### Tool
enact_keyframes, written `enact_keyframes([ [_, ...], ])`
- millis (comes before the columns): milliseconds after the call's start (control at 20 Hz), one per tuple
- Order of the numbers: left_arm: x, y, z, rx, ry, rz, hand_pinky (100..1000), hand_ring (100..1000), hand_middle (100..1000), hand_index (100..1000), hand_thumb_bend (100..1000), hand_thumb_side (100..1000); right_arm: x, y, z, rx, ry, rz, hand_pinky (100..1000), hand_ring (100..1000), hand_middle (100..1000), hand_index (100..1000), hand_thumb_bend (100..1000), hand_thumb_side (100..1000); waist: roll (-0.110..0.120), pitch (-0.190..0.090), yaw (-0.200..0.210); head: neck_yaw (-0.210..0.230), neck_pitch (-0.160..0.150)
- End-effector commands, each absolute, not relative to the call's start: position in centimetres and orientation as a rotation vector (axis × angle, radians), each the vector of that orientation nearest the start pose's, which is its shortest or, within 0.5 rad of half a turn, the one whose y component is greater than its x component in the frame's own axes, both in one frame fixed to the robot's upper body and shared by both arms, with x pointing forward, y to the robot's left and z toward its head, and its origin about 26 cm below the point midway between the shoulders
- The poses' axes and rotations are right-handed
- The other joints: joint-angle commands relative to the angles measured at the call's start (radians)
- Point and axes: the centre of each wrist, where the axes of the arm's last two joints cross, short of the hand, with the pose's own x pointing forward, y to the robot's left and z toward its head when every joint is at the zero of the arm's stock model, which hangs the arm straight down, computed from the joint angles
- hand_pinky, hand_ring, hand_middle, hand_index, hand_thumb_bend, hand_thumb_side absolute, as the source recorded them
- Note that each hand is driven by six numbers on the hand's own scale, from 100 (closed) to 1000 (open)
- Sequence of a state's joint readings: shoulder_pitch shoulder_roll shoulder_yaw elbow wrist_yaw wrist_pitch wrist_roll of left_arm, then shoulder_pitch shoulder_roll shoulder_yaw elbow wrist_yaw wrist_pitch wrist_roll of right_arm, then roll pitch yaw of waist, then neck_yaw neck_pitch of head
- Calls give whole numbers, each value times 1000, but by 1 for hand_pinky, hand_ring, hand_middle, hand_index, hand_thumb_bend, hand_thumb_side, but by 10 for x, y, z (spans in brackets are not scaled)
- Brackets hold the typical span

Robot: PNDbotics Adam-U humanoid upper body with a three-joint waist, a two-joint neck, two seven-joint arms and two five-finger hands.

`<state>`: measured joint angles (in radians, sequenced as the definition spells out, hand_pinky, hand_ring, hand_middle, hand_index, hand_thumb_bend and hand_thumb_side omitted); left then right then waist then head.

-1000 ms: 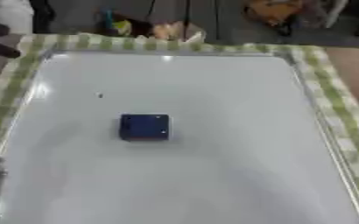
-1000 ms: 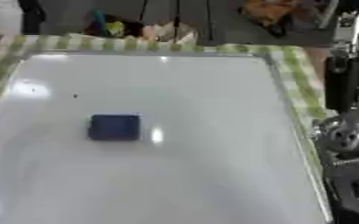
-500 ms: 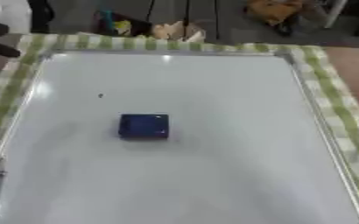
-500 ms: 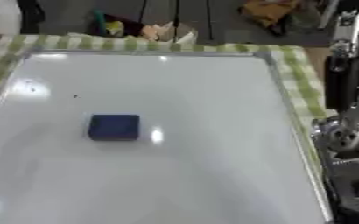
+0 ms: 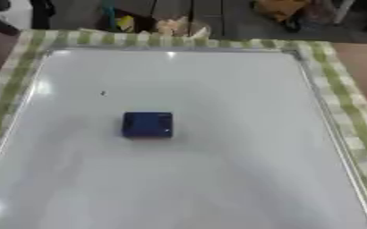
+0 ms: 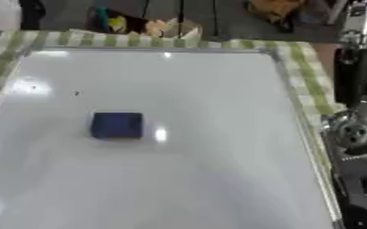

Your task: Wipe the whiteboard clean with a brush.

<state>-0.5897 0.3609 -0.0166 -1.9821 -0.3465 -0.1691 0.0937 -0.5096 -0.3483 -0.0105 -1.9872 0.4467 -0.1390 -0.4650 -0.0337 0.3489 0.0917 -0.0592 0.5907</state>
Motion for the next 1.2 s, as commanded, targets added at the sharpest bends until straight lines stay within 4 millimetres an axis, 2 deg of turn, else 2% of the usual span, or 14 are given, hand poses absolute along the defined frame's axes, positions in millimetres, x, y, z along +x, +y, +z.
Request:
enact_keyframes([
  [50, 313, 230, 301, -844, 3200, 897, 536, 673, 657, 837, 100, 915, 310, -246, 268, 995, 3254, -109, 813, 918, 721, 840, 100, 1000, 3, -28, -3, 8, 9],
  [300, 335, 228, 309, -1056, 3062, 1279, 543, 674, 676, 856, 100, 880, 310, -245, 267, 989, 3258, -116, 813, 917, 720, 840, 100, 1000, 5, -29, -11, 12, 3],
  [450, 354, 227, 308, -1229, 2900, 1635, 523, 663, 679, 864, 100, 860, 310, -244, 266, 985, 3265, -129, 814, 916, 718, 840, 100, 1000, 5, -30, -16, 13, -2],
  [600, 369, 224, 308, -1374, 2722, 1858, 544, 678, 689, 880, 100, 861, 310, -244, 266, 978, 3272, -132, 814, 916, 717, 840, 100, 1000, 5, -30, -19, 14, -12],
  [750, 381, 220, 306, -1459, 2568, 2016, 580, 711, 709, 903, 100, 895, 310, -243, 266, 973, 3277, -134, 815, 916, 717, 840, 100, 1000, 6, -30, -22, 14, -21],
  [900, 394, 216, 301, -1519, 2450, 2150, 571, 723, 704, 904, 100, 937, 310, -242, 265, 969, 3282, -150, 816, 914, 715, 841, 100, 1000, 7, -31, -24, 16, -25],
  [1200, 412, 206, 284, -1517, 2299, 2330, 587, 756, 734, 930, 100, 980, 310, -241, 265, 961, 3290, -152, 816, 912, 709, 841, 100, 1000, 9, -33, -27, 19, -33],
])
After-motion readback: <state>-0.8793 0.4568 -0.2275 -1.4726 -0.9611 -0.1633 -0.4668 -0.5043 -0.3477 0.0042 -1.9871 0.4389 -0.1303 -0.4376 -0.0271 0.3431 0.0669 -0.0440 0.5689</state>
